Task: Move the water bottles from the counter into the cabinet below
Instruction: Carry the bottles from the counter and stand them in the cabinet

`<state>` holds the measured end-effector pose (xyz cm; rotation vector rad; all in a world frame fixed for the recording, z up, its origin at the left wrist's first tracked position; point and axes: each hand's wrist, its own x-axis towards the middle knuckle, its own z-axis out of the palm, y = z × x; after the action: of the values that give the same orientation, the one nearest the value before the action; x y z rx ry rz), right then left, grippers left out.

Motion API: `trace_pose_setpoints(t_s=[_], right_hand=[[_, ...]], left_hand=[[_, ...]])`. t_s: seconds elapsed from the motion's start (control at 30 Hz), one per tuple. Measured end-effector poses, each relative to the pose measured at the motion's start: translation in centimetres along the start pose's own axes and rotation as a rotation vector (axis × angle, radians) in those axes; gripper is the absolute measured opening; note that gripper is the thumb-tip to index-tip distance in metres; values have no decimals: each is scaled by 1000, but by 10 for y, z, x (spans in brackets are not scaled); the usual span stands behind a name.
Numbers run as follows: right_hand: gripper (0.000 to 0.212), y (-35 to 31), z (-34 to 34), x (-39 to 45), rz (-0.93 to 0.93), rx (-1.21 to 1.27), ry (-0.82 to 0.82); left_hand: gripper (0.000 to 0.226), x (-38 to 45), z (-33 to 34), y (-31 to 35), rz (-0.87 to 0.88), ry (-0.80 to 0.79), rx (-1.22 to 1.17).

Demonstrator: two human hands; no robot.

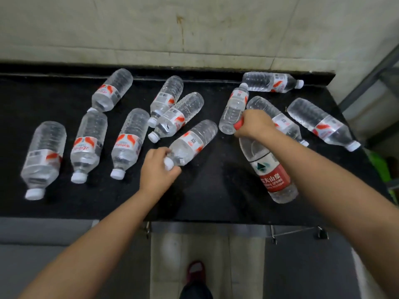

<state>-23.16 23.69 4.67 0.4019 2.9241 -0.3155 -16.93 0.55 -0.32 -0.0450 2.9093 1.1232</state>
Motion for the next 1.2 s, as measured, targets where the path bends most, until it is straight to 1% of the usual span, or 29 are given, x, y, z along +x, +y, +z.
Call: trace_pose_setpoints(t_s=[0.03,0.1,0.17,0.2,0.27,0.37,0.5,0.63,0.73,0.8,0.87,0.93,1.0,1.07,1.13,1.2], right_hand=[[33,0,-10,-16,-46,-10,17],[35,4,-24,-53,-115,-26,64],[36,14,-30,-94,-150,-17,128],[35,21,-34,-114,-167,-6,169],[33,39,-41,-148,-189,6,233],[33,69,-48,-192,-229,9,271],[36,90,-44,-242,-336,1,209],[37,93,-37,-278,-404,107,146],[34,97,-23,-297,-394,110,25],[30,99,0,-307,-382,88,-71],[19,99,30,-316,-371,51,-177],[5,99,62,-320,-355,22,-272],[10,100,105,-306,-281,9,-339],[17,106,132,-308,-233,40,-366],[12,113,169,-293,-142,99,-346],[18,122,212,-269,-42,193,-291]], left_hand=[[47,-4,-8,6,53,16,13],[68,-11,-22,23,200,43,50],[75,-18,-34,48,312,33,114],[72,-22,-39,63,343,39,153],[59,-37,-47,88,386,28,269],[48,-75,-48,104,432,-24,395],[29,-147,-47,101,346,-33,321],[41,-211,-41,92,331,-140,304],[40,-240,-24,76,280,-251,302],[36,-252,-8,61,253,-343,324],[36,-260,14,45,237,-442,398],[38,-265,37,29,221,-538,457],[39,-254,71,9,186,-648,487],[41,-257,89,-2,158,-683,509],[44,-244,115,-19,120,-703,503],[44,-226,149,-44,102,-721,476]])
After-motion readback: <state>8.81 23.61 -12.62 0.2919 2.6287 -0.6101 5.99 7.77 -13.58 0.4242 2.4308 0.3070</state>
